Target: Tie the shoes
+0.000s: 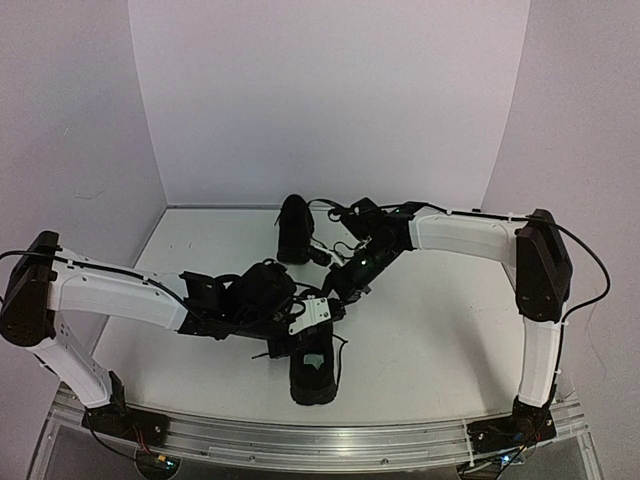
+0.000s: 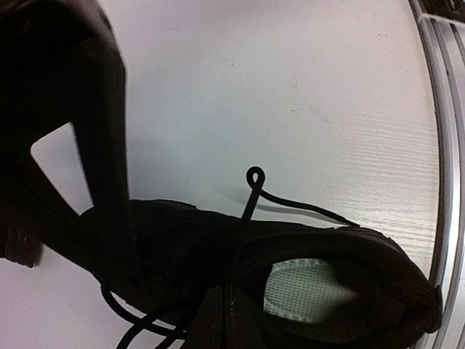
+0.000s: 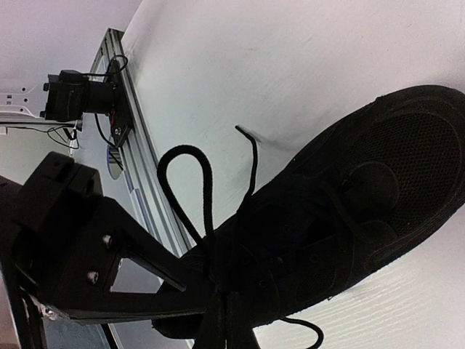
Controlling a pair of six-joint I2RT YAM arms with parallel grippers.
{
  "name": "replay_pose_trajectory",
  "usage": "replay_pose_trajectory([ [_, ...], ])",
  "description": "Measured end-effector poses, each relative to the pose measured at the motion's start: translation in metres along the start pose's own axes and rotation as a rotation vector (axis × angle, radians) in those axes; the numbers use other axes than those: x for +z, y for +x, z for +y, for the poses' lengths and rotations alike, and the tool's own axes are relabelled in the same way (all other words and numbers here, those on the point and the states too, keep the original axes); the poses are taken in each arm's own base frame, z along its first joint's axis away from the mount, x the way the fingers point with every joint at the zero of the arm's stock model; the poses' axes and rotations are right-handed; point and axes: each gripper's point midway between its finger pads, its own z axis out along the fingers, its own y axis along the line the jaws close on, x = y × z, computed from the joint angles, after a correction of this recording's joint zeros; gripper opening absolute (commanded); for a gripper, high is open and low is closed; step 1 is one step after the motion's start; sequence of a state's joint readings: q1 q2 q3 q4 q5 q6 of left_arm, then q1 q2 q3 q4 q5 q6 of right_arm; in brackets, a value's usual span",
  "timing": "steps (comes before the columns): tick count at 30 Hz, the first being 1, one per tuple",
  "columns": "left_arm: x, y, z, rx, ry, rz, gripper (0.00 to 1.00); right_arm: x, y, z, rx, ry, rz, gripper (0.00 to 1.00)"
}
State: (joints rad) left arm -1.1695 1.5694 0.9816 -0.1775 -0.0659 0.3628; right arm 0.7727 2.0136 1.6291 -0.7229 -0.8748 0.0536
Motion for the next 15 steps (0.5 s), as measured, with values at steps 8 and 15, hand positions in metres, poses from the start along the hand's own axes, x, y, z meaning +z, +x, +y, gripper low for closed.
replay_pose_trajectory([
  [8, -0.0074, -0.0027, 0.0119, -0.093, -0.038, -0.048, 0.0, 0.0016, 0.0009, -0.0006, 0.003, -0.006, -0.001, 0.0],
  [15, -0.0089, -0.0065, 0.0104, -0.097, -0.027, -0.063, 0.0, 0.0018, -0.0001, -0.0006, 0.004, -0.007, -0.005, 0.0],
])
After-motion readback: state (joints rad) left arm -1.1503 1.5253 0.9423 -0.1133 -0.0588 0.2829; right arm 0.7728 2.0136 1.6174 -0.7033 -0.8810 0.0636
